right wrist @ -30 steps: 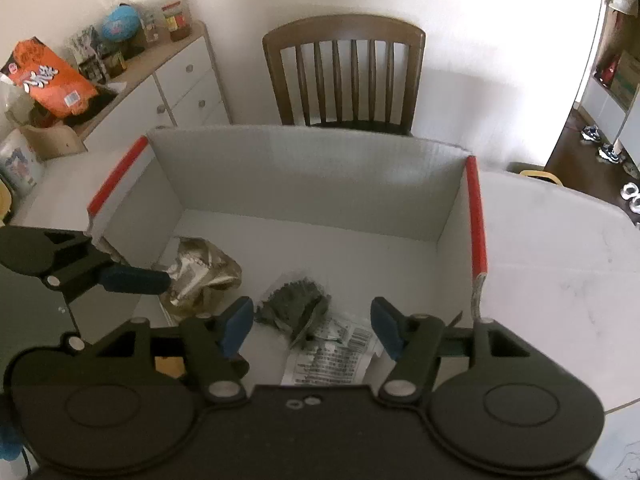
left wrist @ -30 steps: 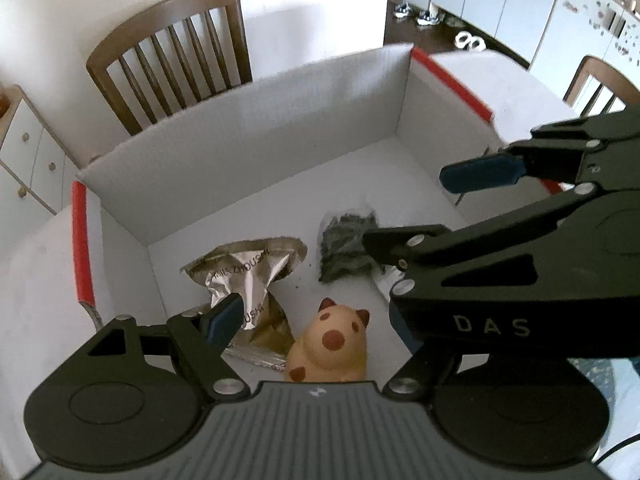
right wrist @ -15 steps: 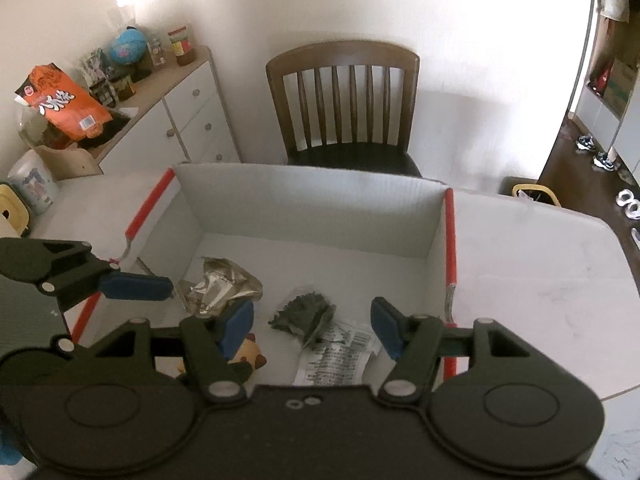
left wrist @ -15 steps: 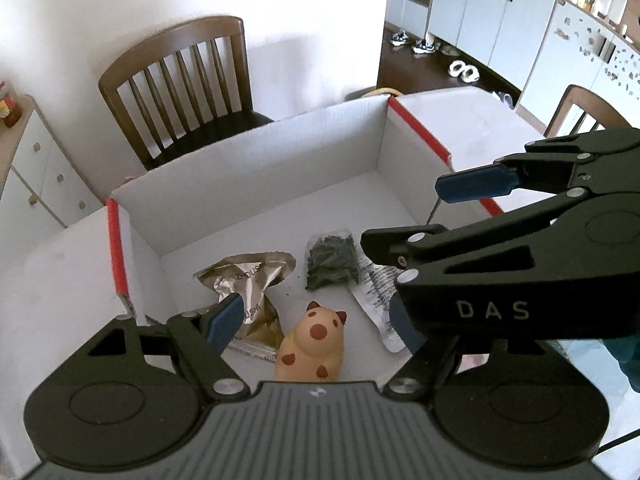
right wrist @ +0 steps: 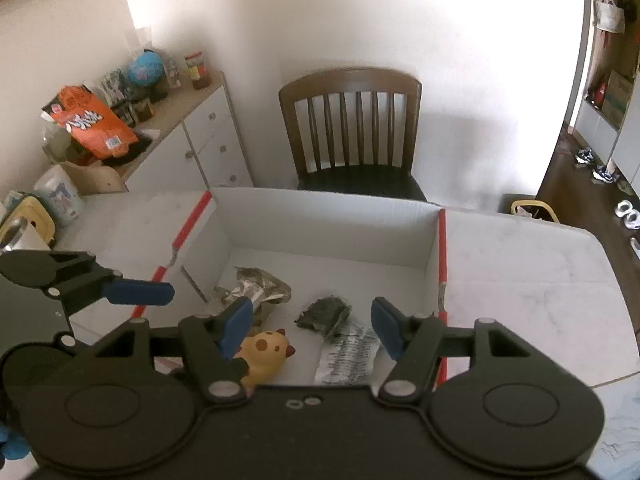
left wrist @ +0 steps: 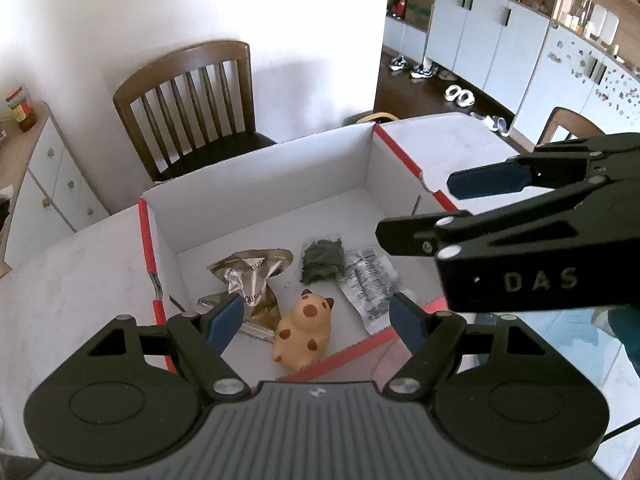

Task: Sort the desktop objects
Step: 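Open both tools to release the plush toy and seaweed pack, lift away, then move both tools back toward the packages on the patterned mat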

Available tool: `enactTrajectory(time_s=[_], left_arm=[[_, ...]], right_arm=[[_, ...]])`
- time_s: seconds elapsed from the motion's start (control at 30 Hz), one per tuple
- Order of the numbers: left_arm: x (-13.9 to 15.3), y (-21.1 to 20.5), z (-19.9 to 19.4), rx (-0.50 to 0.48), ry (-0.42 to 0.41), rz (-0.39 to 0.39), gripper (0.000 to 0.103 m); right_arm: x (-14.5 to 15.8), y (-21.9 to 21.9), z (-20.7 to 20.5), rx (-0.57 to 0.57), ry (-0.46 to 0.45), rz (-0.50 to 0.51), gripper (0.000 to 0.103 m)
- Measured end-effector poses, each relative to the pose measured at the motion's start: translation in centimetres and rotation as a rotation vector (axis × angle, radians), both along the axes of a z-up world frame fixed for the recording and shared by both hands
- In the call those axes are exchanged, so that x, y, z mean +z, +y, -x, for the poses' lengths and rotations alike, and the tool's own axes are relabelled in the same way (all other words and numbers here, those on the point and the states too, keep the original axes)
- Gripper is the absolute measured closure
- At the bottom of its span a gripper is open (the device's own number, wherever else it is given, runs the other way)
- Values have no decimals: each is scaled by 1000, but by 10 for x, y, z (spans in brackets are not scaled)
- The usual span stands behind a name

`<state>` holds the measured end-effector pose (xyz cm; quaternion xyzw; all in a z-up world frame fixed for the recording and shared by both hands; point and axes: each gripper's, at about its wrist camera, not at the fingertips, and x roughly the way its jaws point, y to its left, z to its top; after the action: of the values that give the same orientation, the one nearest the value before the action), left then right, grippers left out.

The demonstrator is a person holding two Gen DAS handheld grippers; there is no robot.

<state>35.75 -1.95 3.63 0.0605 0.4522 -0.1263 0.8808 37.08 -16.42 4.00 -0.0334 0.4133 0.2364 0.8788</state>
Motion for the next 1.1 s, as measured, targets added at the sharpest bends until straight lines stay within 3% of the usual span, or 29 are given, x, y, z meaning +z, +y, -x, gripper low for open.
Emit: enactTrajectory(time_s=[0.57, 0.97, 1.1], left_arm=[[26, 14, 50, 19, -64, 22, 18], [37, 13, 83, -9, -94, 29, 13], [38, 18, 93, -1, -105, 35, 4]], right_arm=[[32, -18, 52, 0, -52, -62, 22], [42, -27, 87, -17, -71, -93, 21], [46, -31, 99, -23, -77, -107, 17]])
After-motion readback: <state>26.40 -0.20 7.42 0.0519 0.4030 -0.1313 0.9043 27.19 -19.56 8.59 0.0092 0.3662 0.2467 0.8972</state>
